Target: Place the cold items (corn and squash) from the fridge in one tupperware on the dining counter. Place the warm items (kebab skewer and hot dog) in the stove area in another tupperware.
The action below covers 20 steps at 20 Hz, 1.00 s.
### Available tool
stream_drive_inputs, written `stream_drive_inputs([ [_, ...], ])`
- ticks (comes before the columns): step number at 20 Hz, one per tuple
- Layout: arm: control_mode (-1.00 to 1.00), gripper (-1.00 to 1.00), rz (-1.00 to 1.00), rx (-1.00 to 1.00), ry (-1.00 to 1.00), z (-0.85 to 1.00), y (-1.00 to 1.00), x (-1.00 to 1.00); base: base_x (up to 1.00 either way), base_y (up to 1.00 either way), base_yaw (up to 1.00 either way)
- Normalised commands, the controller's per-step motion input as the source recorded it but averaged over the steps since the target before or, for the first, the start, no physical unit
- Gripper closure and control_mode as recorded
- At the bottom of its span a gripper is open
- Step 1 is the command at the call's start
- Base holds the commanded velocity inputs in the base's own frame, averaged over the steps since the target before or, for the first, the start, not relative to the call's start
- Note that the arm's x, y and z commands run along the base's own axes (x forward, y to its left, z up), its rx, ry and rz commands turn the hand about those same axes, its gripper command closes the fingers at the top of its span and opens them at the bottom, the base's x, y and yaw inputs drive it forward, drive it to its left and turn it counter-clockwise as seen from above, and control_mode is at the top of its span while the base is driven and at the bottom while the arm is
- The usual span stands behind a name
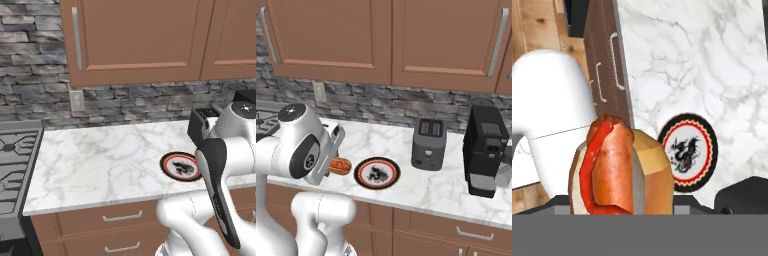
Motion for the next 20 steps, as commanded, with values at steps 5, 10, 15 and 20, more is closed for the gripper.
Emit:
stream_drive_inputs([
  [5,1.00,1.00,0.00,0.00,0.00,0.00,0.00,0.00,-0.82,0.05,0.11],
  [10,1.00,1.00,0.00,0.00,0.00,0.00,0.00,0.00,-0.65,0.42,0.36],
  [15,1.00,1.00,0.00,0.00,0.00,0.00,0.00,0.00,-0.42,0.65,0.37],
  [20,1.00,1.00,0.00,0.00,0.00,0.00,0.00,0.00,-0.13,0.99,0.01],
])
